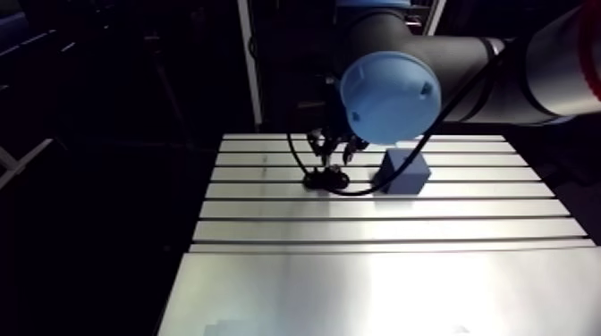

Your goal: Pick up the M10 bolt and insert it into the hex recess until seated.

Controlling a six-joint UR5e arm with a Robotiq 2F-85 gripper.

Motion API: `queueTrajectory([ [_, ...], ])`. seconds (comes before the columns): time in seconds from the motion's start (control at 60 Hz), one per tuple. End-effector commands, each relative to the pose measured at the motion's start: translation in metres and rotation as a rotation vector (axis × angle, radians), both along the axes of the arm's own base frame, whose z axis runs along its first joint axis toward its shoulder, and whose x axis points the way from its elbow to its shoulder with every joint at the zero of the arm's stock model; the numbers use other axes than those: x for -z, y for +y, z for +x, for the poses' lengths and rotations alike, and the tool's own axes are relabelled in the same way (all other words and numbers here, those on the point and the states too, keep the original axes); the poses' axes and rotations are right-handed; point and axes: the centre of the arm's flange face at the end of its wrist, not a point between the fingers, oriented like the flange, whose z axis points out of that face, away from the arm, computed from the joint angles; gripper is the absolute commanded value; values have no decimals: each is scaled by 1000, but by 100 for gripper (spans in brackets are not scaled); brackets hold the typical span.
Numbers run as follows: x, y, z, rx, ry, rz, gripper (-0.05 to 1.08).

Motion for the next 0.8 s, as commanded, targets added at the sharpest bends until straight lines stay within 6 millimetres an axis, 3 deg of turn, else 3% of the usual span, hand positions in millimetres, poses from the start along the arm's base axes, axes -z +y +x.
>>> queueTrajectory([
  [0.017,5,0,-1,0,-10,1,52],
  [0.8,12,1,0,0,-22,0,53],
])
